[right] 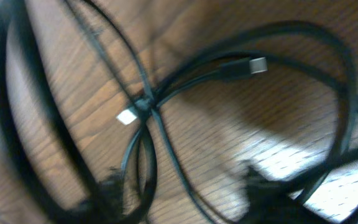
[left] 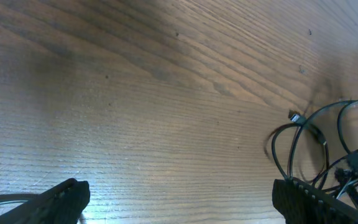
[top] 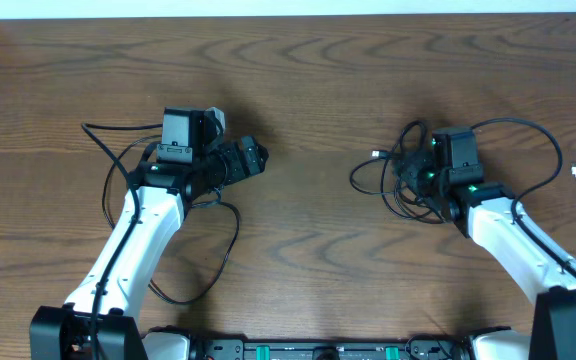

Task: Untangle cables

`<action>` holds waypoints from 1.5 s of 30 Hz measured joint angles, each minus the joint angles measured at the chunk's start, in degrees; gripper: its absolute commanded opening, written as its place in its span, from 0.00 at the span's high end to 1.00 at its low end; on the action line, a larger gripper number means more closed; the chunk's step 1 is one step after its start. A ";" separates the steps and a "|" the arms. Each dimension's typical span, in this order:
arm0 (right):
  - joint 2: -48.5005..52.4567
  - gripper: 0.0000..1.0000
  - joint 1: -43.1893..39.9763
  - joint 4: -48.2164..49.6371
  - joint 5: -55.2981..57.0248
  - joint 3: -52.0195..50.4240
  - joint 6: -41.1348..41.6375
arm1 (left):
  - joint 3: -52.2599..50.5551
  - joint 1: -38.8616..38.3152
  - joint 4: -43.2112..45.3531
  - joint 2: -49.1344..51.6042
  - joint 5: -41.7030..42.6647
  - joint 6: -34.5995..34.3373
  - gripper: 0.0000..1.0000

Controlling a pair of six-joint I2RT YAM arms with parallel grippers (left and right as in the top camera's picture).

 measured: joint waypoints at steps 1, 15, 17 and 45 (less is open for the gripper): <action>0.61 0.99 0.00 0.17 0.39 0.00 -0.22 | 0.00 0.00 -0.02 0.00 -0.02 0.00 0.02; 1.51 0.99 -3.41 5.90 1.53 5.51 -22.01 | 0.00 0.00 -0.02 0.00 -0.04 0.00 0.02; 1.05 0.99 -5.62 3.63 1.60 9.73 -25.38 | -0.02 0.00 0.00 0.00 -0.09 0.00 0.02; 9.40 0.99 -25.86 10.01 2.34 27.17 -41.29 | 0.00 0.00 0.00 0.00 -0.20 0.00 0.02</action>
